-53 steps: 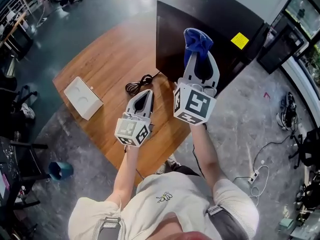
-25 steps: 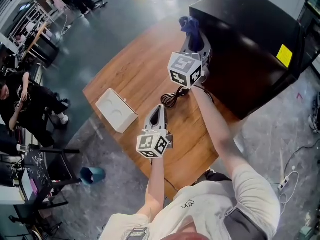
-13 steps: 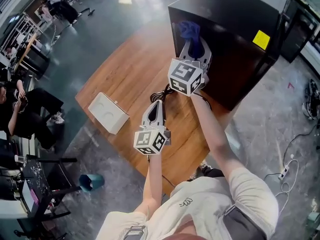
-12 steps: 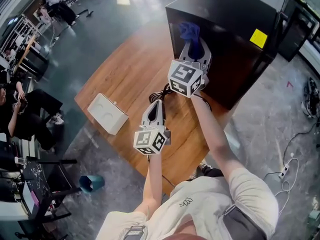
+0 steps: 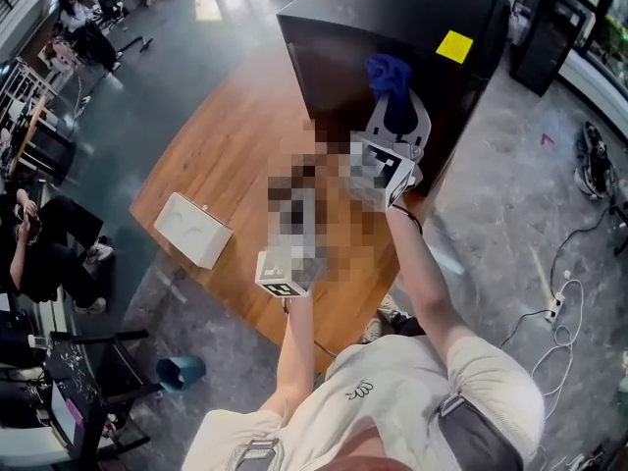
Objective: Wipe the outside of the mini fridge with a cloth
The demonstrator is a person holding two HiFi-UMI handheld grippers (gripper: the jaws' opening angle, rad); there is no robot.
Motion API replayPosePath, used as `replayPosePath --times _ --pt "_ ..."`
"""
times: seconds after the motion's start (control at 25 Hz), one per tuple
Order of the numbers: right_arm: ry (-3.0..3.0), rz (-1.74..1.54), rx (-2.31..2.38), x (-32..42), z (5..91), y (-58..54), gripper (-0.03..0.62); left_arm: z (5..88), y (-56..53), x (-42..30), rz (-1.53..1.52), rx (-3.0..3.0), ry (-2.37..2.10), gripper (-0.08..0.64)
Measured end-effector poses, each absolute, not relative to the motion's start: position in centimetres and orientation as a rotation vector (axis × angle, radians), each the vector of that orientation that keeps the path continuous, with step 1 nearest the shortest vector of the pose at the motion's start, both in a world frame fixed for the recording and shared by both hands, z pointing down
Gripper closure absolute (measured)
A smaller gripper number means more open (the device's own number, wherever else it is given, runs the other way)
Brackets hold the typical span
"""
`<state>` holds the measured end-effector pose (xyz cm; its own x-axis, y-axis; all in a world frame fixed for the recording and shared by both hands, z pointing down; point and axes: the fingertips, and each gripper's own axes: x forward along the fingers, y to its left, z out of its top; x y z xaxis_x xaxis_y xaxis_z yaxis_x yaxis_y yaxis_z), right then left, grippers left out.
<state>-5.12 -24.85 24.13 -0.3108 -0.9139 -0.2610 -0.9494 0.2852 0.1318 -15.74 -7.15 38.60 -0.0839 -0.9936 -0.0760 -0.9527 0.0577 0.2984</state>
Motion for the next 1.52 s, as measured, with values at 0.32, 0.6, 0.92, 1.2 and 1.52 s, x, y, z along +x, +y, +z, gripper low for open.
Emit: replayPosePath --times 0.32,0.6,0.92,1.2,1.52 --pt "2.339 0.447 -1.846 0.5 23.8 -23.8 0.531 37.3 -7.9 -13.3 -0.437 2.094 -2.121 0.555" --pt "2.296 0.487 -1.913 4.4 23.8 -23.4 0.531 37.6 -8.7 -11.9 -0.425 2.119 -2.083 0.555" --pt "2.243 0.469 -1.986 8.4 23.9 -23.3 0.531 36.9 -9.0 -10.9 -0.447 2.148 -2.052 0.555" --pt "2.222 0.417 -2.021 10.4 24.4 -23.5 0.531 36.6 -9.2 -10.4 -0.48 2.159 -2.03 0.555" --pt "2.349 0.39 -1.744 4.5 23.9 -20.0 0.531 37.3 -9.1 -12.0 -0.46 2.106 -2.094 0.555"
